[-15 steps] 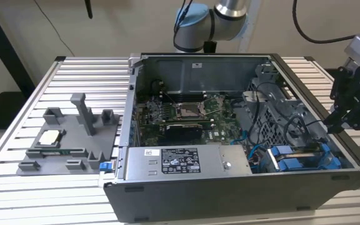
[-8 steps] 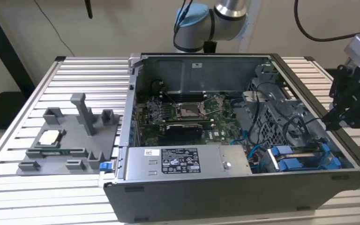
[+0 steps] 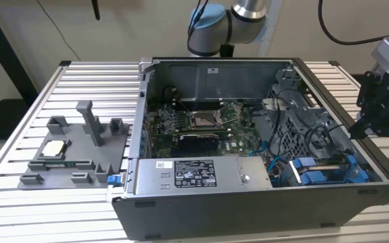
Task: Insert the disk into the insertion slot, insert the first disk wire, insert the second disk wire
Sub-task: 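Insert the second disk wire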
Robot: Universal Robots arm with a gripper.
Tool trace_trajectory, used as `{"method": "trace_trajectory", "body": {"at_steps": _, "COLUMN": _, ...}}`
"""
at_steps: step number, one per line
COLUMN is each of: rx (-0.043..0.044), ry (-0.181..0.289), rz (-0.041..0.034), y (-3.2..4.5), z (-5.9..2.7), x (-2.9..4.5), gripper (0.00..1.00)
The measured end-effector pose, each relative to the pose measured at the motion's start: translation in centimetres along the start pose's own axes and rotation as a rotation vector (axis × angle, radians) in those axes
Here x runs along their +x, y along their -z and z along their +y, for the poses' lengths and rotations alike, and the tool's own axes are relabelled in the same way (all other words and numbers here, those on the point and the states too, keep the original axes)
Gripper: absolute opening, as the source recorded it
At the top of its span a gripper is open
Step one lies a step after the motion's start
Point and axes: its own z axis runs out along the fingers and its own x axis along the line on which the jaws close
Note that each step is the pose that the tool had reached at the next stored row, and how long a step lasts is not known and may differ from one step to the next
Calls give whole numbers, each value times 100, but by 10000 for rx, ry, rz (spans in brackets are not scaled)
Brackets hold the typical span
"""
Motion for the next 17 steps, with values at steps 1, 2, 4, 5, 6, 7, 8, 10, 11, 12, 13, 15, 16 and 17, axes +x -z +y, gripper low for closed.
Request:
{"method": "trace_trajectory", "body": {"at_steps": 1, "rx": 0, "ry": 0, "rz": 0, "y": 0, "z": 0, "x": 0, "gripper": 17}}
{"method": "trace_trajectory", "body": {"at_steps": 2, "rx": 0, "ry": 0, "rz": 0, "y": 0, "z": 0, "x": 0, "gripper": 17}}
{"method": "trace_trajectory", "body": {"at_steps": 4, "rx": 0, "ry": 0, "rz": -1, "y": 0, "z": 0, "x": 0, "gripper": 17}}
{"method": "trace_trajectory", "body": {"at_steps": 5, "rx": 0, "ry": -1, "rz": -1, "y": 0, "z": 0, "x": 0, "gripper": 16}}
{"method": "trace_trajectory", "body": {"at_steps": 6, "rx": 0, "ry": 0, "rz": -1, "y": 0, "z": 0, "x": 0, "gripper": 16}}
{"method": "trace_trajectory", "body": {"at_steps": 7, "rx": 0, "ry": 0, "rz": -1, "y": 0, "z": 0, "x": 0, "gripper": 16}}
{"method": "trace_trajectory", "body": {"at_steps": 8, "rx": 0, "ry": 0, "rz": -1, "y": 0, "z": 0, "x": 0, "gripper": 16}}
{"method": "trace_trajectory", "body": {"at_steps": 10, "rx": 0, "ry": 0, "rz": -1, "y": 1, "z": 0, "x": 0, "gripper": 16}}
{"method": "trace_trajectory", "body": {"at_steps": 11, "rx": 0, "ry": 0, "rz": -1, "y": 4, "z": 0, "x": 0, "gripper": 16}}
{"method": "trace_trajectory", "body": {"at_steps": 12, "rx": 0, "ry": 0, "rz": -2, "y": 6, "z": 1, "x": 0, "gripper": 16}}
{"method": "trace_trajectory", "body": {"at_steps": 13, "rx": 0, "ry": -1, "rz": -2, "y": 9, "z": 4, "x": -1, "gripper": 16}}
{"method": "trace_trajectory", "body": {"at_steps": 15, "rx": 1, "ry": -1, "rz": 0, "y": 21, "z": 13, "x": -3, "gripper": 16}}
{"method": "trace_trajectory", "body": {"at_steps": 16, "rx": 0, "ry": 0, "rz": 0, "y": 25, "z": 21, "x": -3, "gripper": 16}}
{"method": "trace_trajectory", "body": {"at_steps": 17, "rx": 0, "ry": -1, "rz": 2, "y": 31, "z": 31, "x": -4, "gripper": 16}}
